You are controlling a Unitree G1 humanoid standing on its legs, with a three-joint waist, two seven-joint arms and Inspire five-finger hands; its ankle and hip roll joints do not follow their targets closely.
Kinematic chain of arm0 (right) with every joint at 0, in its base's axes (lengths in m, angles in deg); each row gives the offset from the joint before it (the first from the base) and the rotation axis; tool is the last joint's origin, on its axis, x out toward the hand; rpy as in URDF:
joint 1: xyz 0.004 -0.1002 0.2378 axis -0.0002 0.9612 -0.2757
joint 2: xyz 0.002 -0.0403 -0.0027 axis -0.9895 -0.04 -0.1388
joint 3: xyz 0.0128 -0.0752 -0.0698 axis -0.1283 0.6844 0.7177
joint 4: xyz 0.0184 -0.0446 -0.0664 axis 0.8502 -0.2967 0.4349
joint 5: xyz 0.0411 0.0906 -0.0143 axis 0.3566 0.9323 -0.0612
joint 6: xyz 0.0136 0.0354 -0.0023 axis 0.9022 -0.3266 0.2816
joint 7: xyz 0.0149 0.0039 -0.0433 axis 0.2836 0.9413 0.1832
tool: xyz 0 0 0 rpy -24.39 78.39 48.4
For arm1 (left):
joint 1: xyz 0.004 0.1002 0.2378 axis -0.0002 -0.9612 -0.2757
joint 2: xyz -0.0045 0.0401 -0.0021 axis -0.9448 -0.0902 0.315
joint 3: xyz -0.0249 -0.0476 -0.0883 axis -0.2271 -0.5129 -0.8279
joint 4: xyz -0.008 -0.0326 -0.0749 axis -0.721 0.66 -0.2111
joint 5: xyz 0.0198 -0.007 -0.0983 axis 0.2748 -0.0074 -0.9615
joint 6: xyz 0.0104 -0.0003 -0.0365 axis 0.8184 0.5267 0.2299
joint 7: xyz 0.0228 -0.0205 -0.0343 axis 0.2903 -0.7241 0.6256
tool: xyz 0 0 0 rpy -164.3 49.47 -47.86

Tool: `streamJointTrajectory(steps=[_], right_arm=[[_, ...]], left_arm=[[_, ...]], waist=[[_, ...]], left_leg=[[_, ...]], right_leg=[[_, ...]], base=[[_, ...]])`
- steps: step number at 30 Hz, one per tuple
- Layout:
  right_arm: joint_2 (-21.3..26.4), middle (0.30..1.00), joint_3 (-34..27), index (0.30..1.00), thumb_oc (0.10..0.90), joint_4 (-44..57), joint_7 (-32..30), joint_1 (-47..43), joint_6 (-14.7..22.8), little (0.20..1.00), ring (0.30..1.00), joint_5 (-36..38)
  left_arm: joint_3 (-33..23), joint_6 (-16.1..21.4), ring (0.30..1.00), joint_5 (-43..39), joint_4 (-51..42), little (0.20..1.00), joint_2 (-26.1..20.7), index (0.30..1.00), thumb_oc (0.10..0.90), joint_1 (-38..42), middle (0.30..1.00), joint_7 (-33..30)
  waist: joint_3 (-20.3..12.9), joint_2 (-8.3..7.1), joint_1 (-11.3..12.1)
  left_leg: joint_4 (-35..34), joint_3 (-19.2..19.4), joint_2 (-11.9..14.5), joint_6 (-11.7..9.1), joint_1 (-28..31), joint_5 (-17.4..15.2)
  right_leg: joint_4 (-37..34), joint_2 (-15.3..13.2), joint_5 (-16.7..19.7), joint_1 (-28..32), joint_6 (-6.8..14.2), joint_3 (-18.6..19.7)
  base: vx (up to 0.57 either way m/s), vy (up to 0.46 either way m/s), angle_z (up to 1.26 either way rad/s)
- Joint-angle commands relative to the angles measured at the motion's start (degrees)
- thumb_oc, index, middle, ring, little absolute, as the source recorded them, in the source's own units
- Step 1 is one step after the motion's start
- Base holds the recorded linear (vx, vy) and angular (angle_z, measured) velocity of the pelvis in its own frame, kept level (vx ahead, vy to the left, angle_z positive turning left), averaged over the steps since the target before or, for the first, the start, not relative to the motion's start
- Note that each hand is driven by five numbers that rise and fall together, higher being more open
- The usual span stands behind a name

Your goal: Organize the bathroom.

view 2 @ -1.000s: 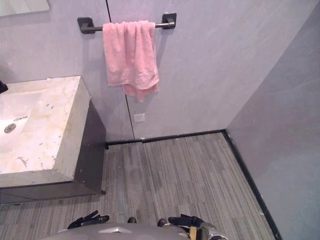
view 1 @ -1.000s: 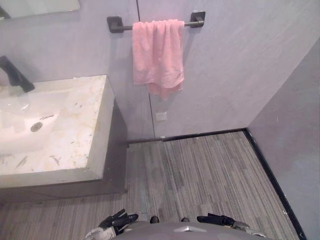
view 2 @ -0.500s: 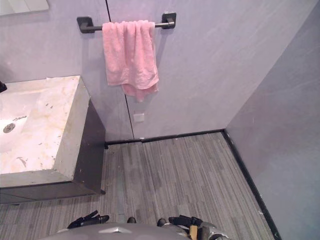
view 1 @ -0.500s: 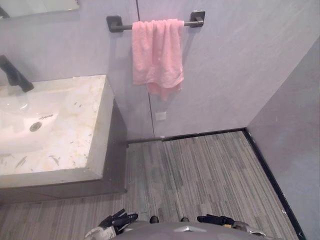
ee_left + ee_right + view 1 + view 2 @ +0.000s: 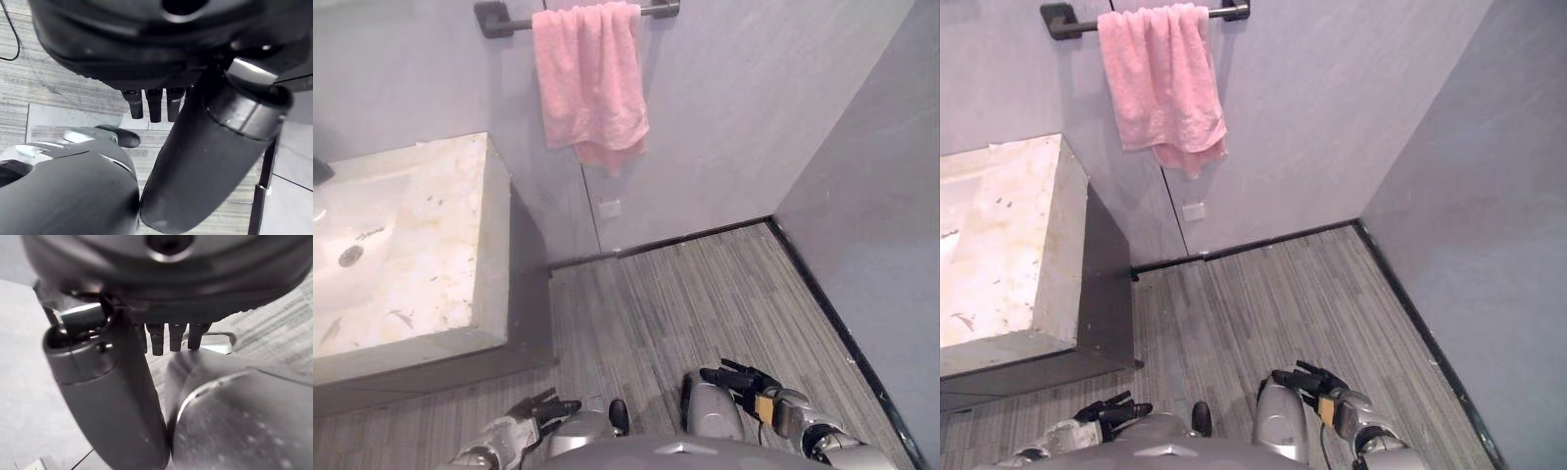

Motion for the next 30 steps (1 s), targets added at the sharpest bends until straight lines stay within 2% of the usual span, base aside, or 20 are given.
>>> streamJointTrajectory(steps=[1, 2, 5, 8, 12, 16, 18, 19, 20, 21, 22, 23, 24, 25, 26, 27, 30], right_arm=[[-2.2, 0.900, 2.6, 0.900, 0.800, -3.2, 2.2, 3.3, -2.8, 0.900, 0.900, -2.3], [-2.4, 0.900, 2.5, 0.900, 0.800, -3.5, 2.8, 4.2, -3.8, 0.900, 0.900, -3.9], [-2.5, 0.900, 3.3, 0.900, 0.800, -3.7, 3.5, 4.3, -3.5, 0.900, 0.900, -5.4], [-2.3, 0.900, 3.8, 0.900, 0.800, -3.5, 2.8, 4.8, -3.0, 0.900, 0.900, -4.4], [-1.8, 0.900, 3.6, 0.900, 0.800, -2.9, 3.0, 5.5, -2.4, 0.900, 0.900, -4.4], [-1.0, 0.900, 3.2, 0.900, 0.800, -3.2, 3.9, 6.5, -3.6, 0.900, 0.900, -6.0], [0.1, 0.900, 3.3, 0.900, 0.800, -3.2, 5.6, 7.4, -4.2, 0.900, 0.900, -8.4], [0.5, 0.900, 3.4, 0.900, 0.800, -3.1, 5.9, 7.7, -4.2, 0.900, 0.900, -8.6], [0.5, 0.900, 3.4, 0.900, 0.800, -3.1, 5.9, 7.7, -4.2, 0.900, 0.900, -8.6], [1.6, 0.900, 3.9, 0.900, 0.800, -2.5, 7.2, 8.7, -4.3, 0.900, 0.900, -10.4], [1.6, 0.900, 3.9, 0.900, 0.800, -2.5, 7.2, 8.7, -4.3, 0.900, 0.900, -10.4], [2.2, 0.900, 5.0, 0.900, 0.800, -2.2, 7.6, 8.2, -4.7, 0.900, 0.900, -10.5], [2.2, 0.900, 5.0, 0.900, 0.800, -2.2, 7.6, 8.2, -4.7, 0.900, 0.900, -10.5], [2.4, 0.900, 5.5, 0.900, 0.800, -2.4, 7.4, 7.4, -4.6, 0.900, 0.900, -10.0], [3.2, 0.900, 5.4, 0.900, 0.800, -2.0, 7.3, 6.4, -5.1, 0.900, 0.900, -8.7], [3.7, 0.900, 5.2, 0.900, 0.800, -1.6, 7.3, 6.1, -5.2, 0.900, 0.900, -7.2], [4.2, 0.900, 4.4, 0.900, 0.800, -0.8, 6.9, 6.4, -5.4, 0.900, 0.900, -5.4]], left_arm=[[1.8, -1.4, 0.900, -1.8, 0.1, 0.900, -2.1, 0.900, 0.800, -4.0, 0.900, -1.0], [1.9, -1.0, 0.900, -3.2, 0.2, 0.900, -1.6, 0.900, 0.800, -4.9, 0.900, -0.6], [1.8, -0.8, 0.900, -2.7, 0.1, 0.900, -0.5, 0.900, 0.800, -5.7, 0.900, 1.0], [1.5, 0.3, 0.900, -0.9, 0.8, 0.900, 1.1, 0.900, 0.800, -6.4, 0.900, 2.9], [0.8, 2.5, 0.900, 0.5, 2.2, 0.900, 1.9, 0.900, 0.800, -7.4, 0.900, 3.1], [-0.4, 5.5, 0.900, 3.8, 2.7, 0.900, 1.1, 0.900, 0.800, -7.1, 0.900, 2.1], [-1.6, 7.9, 0.900, 3.8, 1.5, 0.900, -0.6, 0.900, 0.800, -6.3, 0.900, 0.2], [-1.9, 7.3, 0.900, 3.7, 0.4, 0.900, -1.3, 0.900, 0.800, -5.7, 0.900, -0.2], [-1.9, 7.3, 0.900, 3.7, 0.4, 0.900, -1.3, 0.900, 0.800, -5.7, 0.900, -0.2], [-2.7, 6.5, 0.900, 2.8, -4.7, 0.900, -5.1, 0.900, 0.800, -3.6, 0.900, -1.6], [-2.7, 6.5, 0.900, 2.8, -4.7, 0.900, -5.1, 0.900, 0.800, -3.6, 0.900, -1.6], [-2.7, 4.7, 0.900, 2.9, -9.8, 0.900, -9.0, 0.900, 0.800, -2.1, 0.900, -1.7], [-2.7, 4.7, 0.900, 2.9, -9.8, 0.900, -9.0, 0.900, 0.800, -2.1, 0.900, -1.7], [-3.3, 4.1, 0.900, 3.5, -12.5, 0.900, -11.0, 0.900, 0.800, -2.0, 0.900, -1.1], [-3.6, 2.3, 0.900, 4.6, -17.3, 0.900, -13.5, 0.900, 0.800, -2.4, 0.900, -0.2], [-3.9, 0.7, 0.900, 5.5, -20.8, 0.900, -14.7, 0.900, 0.800, -2.9, 0.900, -0.1], [-5.0, -2.8, 0.900, 5.7, -25.6, 0.900, -17.0, 0.900, 0.800, -4.3, 0.900, -0.6]], waist=[[0.6, -0.18, -1.1], [-0.4, -0.41, -1.3], [-1.0, -0.05, -1.7], [-1.5, -0.04, -1.0], [-2.7, -0.13, -0.9], [-4.4, 0.42, -1.7], [-5.0, 0.41, -2.0], [-4.9, 0.29, -1.9], [-4.9, 0.29, -1.9], [-4.4, -0.05, -1.9], [-4.4, -0.05, -1.9], [-3.8, 0.34, -1.1], [-3.8, 0.34, -1.1], [-3.8, 1.11, -0.1], [-3.8, 2.50, 1.2], [-3.8, 3.06, 2.2], [-4.3, 3.68, 3.5]], left_leg=[[9.0, -3.6, 3.8, -1.5, -1.8, -6.8], [9.2, -4.2, 5.8, -2.3, -1.9, -6.3], [7.1, -3.8, 8.8, -3.7, 0.3, -5.3], [7.9, -4.2, 11.4, -5.5, -2.3, 1.2], [6.7, -3.7, 13.0, -6.9, -2.6, 5.8], [6.5, -2.1, 15.3, -8.6, -2.5, 11.2], [11.1, -1.3, 17.1, -10.4, -4.3, 16.5], [13.5, -0.7, 17.7, -10.7, -6.1, 18.3], [13.5, -0.7, 17.7, -10.7, -6.1, 18.3], [19.4, 3.7, 20.8, -10.9, -12.3, 20.3], [19.4, 3.7, 20.8, -10.9, -12.3, 20.3], [16.1, 4.0, 19.6, -9.5, -13.6, 18.3], [16.1, 4.0, 19.6, -9.5, -13.6, 18.3], [11.9, 3.2, 17.8, -8.4, -13.4, 17.4], [5.7, 1.8, 16.4, -8.3, -13.7, 18.5], [2.4, 0.9, 15.0, -8.4, -13.9, 18.7], [-0.6, 0.3, 11.9, -7.7, -13.7, 16.9]], right_leg=[[-11.1, -1.1, 15.7, 5.3, 0.7, 0.4], [-10.0, -0.9, 14.3, 7.0, 1.6, 0.1], [-6.9, 0.6, 12.1, 6.8, 1.6, -1.0], [-7.7, 2.9, 10.0, 8.5, -0.5, -2.5], [-9.2, 5.2, 8.6, 9.9, -2.9, -4.5], [-9.7, 7.4, 7.0, 10.3, -4.8, -6.0], [-11.0, 9.2, 6.1, 11.6, -6.7, -7.5], [-11.3, 9.5, 5.7, 12.3, -7.2, -7.9], [-11.3, 9.5, 5.7, 12.3, -7.2, -7.9], [-11.7, 10.7, 3.9, 14.9, -8.9, -10.4], [-11.7, 10.7, 3.9, 14.9, -8.9, -10.4], [-10.5, 11.0, 2.5, 16.0, -8.5, -10.8], [-10.5, 11.0, 2.5, 16.0, -8.5, -10.8], [-9.9, 11.5, 1.9, 16.1, -8.1, -10.3], [-9.8, 13.1, 0.7, 17.5, -8.0, -9.5], [-9.9, 13.9, 0.1, 18.7, -7.9, -9.2], [-9.6, 14.6, -1.0, 20.3, -7.7, -9.1]], base=[[0.37, -0.457, 0.13], [0.32, -0.377, 0.31], [0.23, -0.262, 0.33], [0.17, -0.207, 0.11], [0.17, -0.153, 0.06], [0.13, -0.113, 0.17], [0.12, -0.149, 0.30], [0.07, -0.116, 0.28], [0.13, -0.248, 0.34], [0.11, -0.203, 0.12], [0.24, -0.268, 0.46], [0.12, -0.064, 0.34], [0.23, -0.096, 0.83], [0.27, -0.059, 0.68], [0.40, -0.088, 0.44], [0.35, -0.067, -0.17], [0.24, -0.031, -0.45]])
